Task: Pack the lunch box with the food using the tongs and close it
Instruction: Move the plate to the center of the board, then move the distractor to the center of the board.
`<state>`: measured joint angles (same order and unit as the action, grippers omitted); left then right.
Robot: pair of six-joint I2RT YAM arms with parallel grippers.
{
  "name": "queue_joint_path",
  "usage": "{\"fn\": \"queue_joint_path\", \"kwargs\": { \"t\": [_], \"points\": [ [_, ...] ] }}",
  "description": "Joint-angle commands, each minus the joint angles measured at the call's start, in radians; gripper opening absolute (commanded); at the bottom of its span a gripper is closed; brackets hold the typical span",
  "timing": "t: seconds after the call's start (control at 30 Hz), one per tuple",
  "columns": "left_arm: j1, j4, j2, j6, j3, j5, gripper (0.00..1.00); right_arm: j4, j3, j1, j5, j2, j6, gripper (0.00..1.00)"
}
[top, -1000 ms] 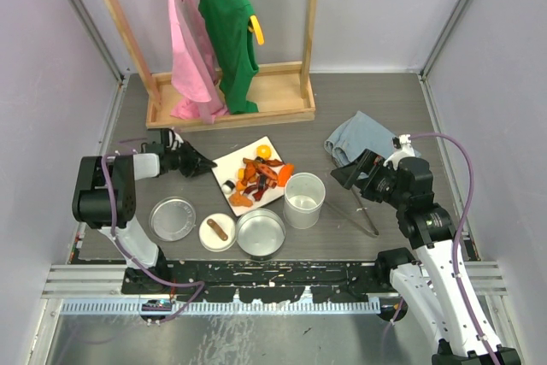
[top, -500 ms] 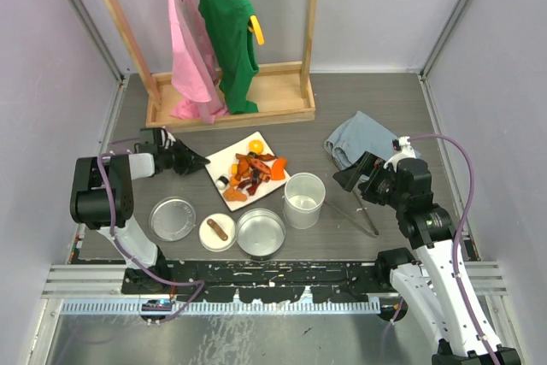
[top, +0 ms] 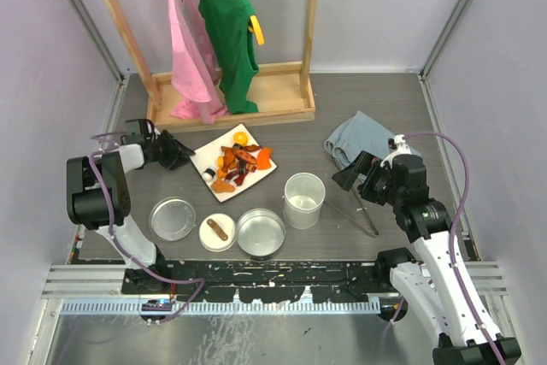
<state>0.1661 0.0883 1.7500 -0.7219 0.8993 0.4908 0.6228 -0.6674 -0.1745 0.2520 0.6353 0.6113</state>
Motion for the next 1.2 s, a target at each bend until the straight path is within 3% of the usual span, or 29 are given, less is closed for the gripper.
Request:
{"fn": "queue_joint_path", "kwargs": {
  "t": [0.0, 0.2, 0.37, 0.5, 0.6, 0.73, 0.83, 1.0, 1.17],
  "points": [
    [0.006, 0.106, -0.070, 0.031, 0.030, -0.022, 0.42, -0.011, -0.043, 0.004, 0.003, -0.010, -0.021, 1.00],
    [0.006, 0.217, -0.183, 0.050, 0.008, -0.037, 0.51, 0.044, -0.067, 0.003, -0.072, 0.024, -0.029, 1.00],
    [0.003, 0.291, -0.305, 0.056, -0.047, -0.035, 0.56, 0.038, -0.099, 0.003, -0.254, 0.113, -0.055, 1.00],
    [0.002, 0.341, -0.419, 0.062, -0.096, -0.019, 0.61, 0.003, -0.158, 0.025, -0.346, 0.311, -0.067, 1.00],
    [-0.001, 0.339, -0.536, 0.074, -0.146, 0.059, 0.74, -0.078, -0.178, 0.085, -0.267, 0.452, -0.057, 1.00],
    [-0.006, 0.405, -0.700, 0.088, -0.192, 0.099, 0.84, -0.233, -0.162, 0.146, -0.216, 0.623, -0.019, 1.00],
    [-0.009, 0.434, -0.796, 0.082, -0.221, 0.159, 0.86, -0.348, -0.194, 0.193, -0.202, 0.776, -0.017, 1.00],
    [-0.043, 0.498, -0.905, 0.088, -0.236, 0.269, 0.87, -0.478, -0.334, 0.246, -0.306, 1.002, -0.068, 1.00],
    [-0.155, 0.518, -0.992, 0.066, -0.217, 0.264, 0.87, -0.546, -0.504, 0.263, -0.340, 1.197, -0.149, 1.00]
  ]
}}
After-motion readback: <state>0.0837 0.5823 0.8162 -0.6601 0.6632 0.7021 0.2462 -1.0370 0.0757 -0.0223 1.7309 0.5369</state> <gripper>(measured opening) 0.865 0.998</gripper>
